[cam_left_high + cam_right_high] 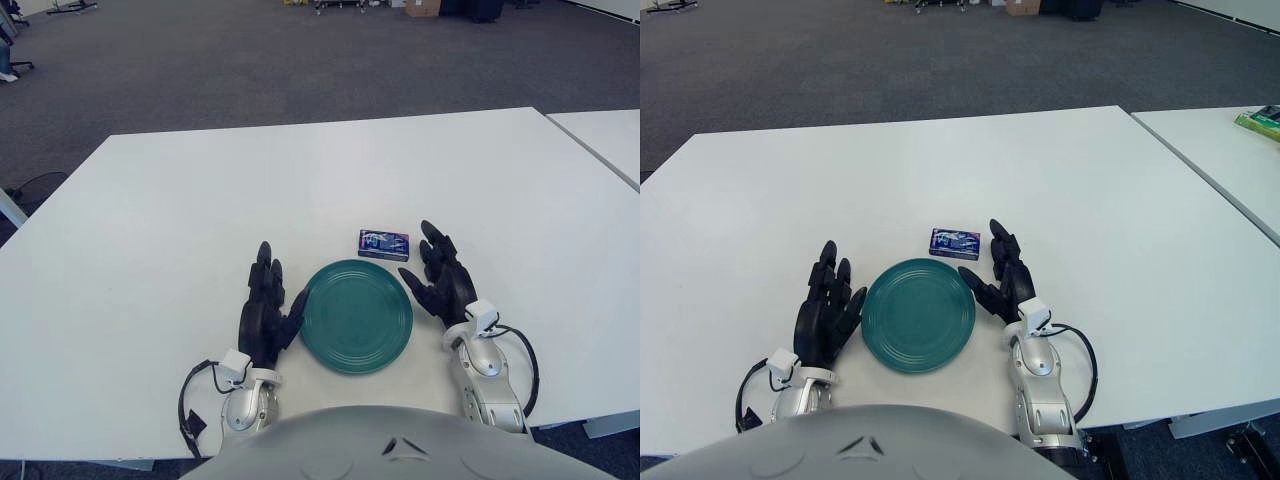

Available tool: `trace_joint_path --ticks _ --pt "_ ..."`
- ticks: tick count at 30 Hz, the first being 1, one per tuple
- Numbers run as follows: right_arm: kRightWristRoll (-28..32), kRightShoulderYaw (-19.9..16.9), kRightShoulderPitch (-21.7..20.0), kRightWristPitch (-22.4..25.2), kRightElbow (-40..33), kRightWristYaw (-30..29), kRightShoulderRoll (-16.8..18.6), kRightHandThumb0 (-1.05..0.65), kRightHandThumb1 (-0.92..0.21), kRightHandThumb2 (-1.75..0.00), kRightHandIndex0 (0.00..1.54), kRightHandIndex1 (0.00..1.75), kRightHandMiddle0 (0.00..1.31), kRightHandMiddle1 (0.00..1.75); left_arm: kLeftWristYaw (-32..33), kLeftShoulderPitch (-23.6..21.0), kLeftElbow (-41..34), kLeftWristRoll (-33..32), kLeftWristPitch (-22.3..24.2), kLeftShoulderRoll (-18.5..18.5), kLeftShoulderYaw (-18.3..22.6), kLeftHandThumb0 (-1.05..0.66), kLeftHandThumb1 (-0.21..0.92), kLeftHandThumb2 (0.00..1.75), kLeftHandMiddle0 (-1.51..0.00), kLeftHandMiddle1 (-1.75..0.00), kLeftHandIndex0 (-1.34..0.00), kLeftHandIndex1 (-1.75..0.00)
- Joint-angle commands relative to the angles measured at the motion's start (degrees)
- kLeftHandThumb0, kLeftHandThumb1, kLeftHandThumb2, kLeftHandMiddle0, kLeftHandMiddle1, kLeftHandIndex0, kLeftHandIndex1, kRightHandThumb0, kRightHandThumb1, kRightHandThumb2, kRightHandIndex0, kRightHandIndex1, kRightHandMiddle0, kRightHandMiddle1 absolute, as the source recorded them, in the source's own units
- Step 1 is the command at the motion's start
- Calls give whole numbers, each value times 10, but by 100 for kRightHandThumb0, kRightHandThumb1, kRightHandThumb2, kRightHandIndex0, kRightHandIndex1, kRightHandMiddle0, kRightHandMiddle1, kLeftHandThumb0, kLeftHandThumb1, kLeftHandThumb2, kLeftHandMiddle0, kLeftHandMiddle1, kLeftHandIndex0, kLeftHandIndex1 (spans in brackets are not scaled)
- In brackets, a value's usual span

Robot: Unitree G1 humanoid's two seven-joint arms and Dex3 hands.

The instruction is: Put the gum into the plate.

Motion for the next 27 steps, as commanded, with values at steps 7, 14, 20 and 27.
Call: trace_joint_path --ticks 7,14,20,27 --pt "-97 -20 -129 21 -1 -11 -101 -79 -92 -14 23 3 0 47 16 -8 29 15 25 -4 0 -88 92 21 0 0 0 0" --pt "-254 38 -250 -17 56 -37 -186 -92 -92 -26 27 3 0 63 16 -15 46 17 9 -5 2 -88 92 25 0 0 0 0" --pt "-349 93 -293 -29 47 -42 -214 -96 -92 -34 28 2 0 70 21 -30 79 19 -17 -6 9 -89 92 32 0 0 -1 -1" --pt "-429 149 -339 -31 60 -9 -236 -92 -92 -37 28 1 0 82 8 -42 110 12 -51 -1 8 -92 92 42 0 0 -3 -2"
